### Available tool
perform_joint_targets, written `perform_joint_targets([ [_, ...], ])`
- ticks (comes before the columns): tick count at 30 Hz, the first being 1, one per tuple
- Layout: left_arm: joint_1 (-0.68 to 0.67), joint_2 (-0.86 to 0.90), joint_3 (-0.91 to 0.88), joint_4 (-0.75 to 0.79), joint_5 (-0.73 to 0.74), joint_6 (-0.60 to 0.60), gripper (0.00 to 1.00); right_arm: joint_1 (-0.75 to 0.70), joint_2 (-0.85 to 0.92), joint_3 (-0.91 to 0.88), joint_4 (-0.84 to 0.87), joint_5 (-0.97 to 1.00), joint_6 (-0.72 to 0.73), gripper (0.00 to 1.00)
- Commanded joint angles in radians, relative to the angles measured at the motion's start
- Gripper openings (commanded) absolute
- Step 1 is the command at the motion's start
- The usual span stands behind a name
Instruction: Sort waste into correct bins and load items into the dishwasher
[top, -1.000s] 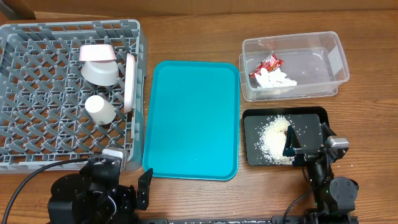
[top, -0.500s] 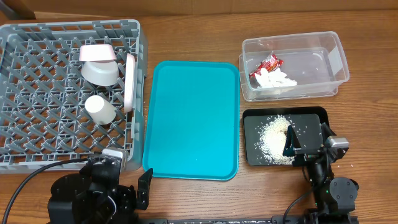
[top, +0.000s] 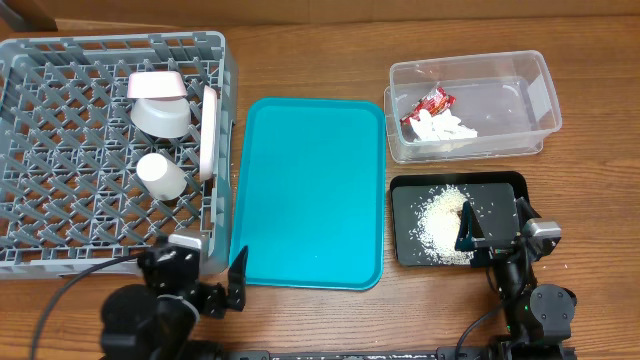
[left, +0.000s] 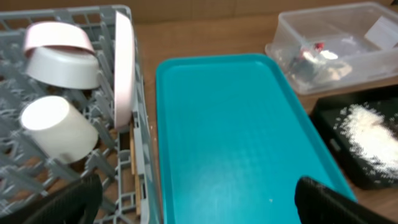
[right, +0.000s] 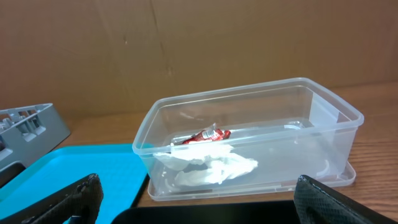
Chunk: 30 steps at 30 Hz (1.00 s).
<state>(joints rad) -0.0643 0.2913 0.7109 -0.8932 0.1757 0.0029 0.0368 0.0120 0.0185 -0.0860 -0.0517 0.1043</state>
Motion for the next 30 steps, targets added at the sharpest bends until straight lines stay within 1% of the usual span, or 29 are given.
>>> perform_joint_targets([
  [1,-0.005,-0.106,-0.185,0.127,0.008,-0.016,1.00,-0.005,-0.009,-0.010,0.005,0.005,-0.001,1.00],
  [6,-0.016,-0.234,-0.426,0.400,0.004,-0.064,1.00,-0.005,-0.009,-0.010,0.005,0.005,-0.001,1.00],
  [10,-0.017,-0.289,-0.554,0.623,-0.022,-0.063,1.00,-0.005,-0.009,-0.010,0.005,0.005,-0.001,1.00],
  [12,-0.023,-0.288,-0.603,0.741,-0.067,-0.063,1.00,-0.005,-0.009,-0.010,0.005,0.005,-0.001,1.00],
  [13,-0.031,-0.288,-0.632,0.818,-0.115,-0.063,1.00,-0.005,-0.009,-0.010,0.005,0.005,-0.001,1.00],
  [17,-0.044,-0.288,-0.694,0.968,-0.229,-0.063,1.00,-0.005,-0.009,-0.010,0.005,0.005,-0.001,1.00],
  [18,-0.044,-0.288,-0.708,0.990,-0.253,-0.063,1.00,-0.005,-0.009,-0.010,0.005,0.005,-0.001,1.00],
  [20,-0.043,-0.288,-0.706,0.964,-0.274,-0.062,1.00,-0.005,-0.009,-0.010,0.005,0.005,-0.001,1.00],
  [22,-0.043,-0.288,-0.706,0.910,-0.272,-0.063,1.00,-0.005,-0.009,-0.010,0.005,0.005,-0.001,1.00],
  [24,-0.044,-0.288,-0.706,0.815,-0.235,-0.063,1.00,-0.005,-0.009,-0.010,0.005,0.005,-0.001,1.00],
  [27,-0.043,-0.288,-0.706,0.816,-0.187,-0.063,1.00,-0.005,-0.009,-0.010,0.005,0.005,-0.001,1.00],
  [30,-0.043,-0.288,-0.706,0.817,-0.183,-0.063,1.00,-0.005,-0.009,-0.010,0.005,0.005,-0.001,1.00],
])
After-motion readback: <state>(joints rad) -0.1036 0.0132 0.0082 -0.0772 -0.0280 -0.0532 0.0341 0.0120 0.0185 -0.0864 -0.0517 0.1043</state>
